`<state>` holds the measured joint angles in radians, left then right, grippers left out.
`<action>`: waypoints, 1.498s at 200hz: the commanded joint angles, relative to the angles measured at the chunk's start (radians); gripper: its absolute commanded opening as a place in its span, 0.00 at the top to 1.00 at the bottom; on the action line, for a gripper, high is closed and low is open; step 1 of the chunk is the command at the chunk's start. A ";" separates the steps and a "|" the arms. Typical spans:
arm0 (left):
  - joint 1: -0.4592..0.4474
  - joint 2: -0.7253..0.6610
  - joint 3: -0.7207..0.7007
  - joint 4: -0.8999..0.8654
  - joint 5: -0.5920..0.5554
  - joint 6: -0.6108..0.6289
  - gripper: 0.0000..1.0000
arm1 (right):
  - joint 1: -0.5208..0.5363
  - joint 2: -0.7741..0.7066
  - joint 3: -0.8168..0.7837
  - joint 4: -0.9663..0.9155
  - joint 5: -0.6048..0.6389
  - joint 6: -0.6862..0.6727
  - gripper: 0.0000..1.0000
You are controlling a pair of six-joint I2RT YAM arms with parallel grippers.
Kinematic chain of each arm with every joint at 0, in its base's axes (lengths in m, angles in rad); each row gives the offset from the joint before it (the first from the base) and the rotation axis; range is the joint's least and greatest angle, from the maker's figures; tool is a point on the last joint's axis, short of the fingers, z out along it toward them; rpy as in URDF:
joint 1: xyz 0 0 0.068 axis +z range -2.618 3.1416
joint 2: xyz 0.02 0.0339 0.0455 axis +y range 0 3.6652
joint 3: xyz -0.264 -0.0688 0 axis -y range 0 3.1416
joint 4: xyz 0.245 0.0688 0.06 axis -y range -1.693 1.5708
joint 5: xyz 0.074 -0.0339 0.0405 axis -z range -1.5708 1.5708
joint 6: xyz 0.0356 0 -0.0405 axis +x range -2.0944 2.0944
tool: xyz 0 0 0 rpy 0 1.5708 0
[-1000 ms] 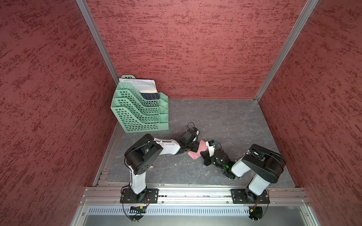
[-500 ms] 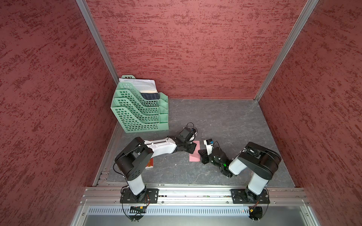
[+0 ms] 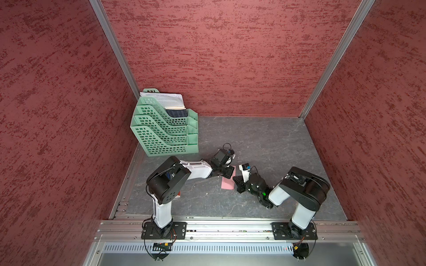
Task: Fold the square paper along the opposite sides
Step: Smooth out the paper at the center of the board.
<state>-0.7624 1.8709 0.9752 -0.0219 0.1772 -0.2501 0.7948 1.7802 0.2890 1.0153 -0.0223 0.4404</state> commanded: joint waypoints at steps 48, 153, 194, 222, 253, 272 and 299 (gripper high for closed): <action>0.017 0.105 -0.128 0.004 -0.070 -0.108 1.00 | 0.044 0.012 -0.007 -0.158 -0.013 -0.012 1.00; 0.018 0.153 -0.235 0.088 -0.059 -0.175 1.00 | 0.159 0.074 0.023 -0.102 0.061 -0.029 1.00; 0.023 0.177 -0.236 0.090 -0.063 -0.180 1.00 | 0.218 0.101 -0.016 -0.062 0.104 -0.003 1.00; 0.023 0.189 -0.240 0.097 -0.058 -0.184 1.00 | 0.240 0.089 -0.019 -0.091 0.120 -0.004 1.00; 0.029 0.178 -0.248 0.100 -0.056 -0.183 1.00 | 0.252 0.082 -0.048 -0.098 0.131 0.024 1.00; 0.031 0.178 -0.246 0.100 -0.053 -0.180 1.00 | 0.259 0.090 -0.054 -0.099 0.127 0.033 1.00; 0.031 0.177 -0.244 0.099 -0.050 -0.179 1.00 | 0.270 0.088 -0.046 -0.110 0.118 0.032 1.00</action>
<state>-0.7460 1.9186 0.8024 0.3946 0.2295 -0.4374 1.0325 1.8355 0.2775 1.0969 0.1432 0.4572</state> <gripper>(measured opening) 0.051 0.052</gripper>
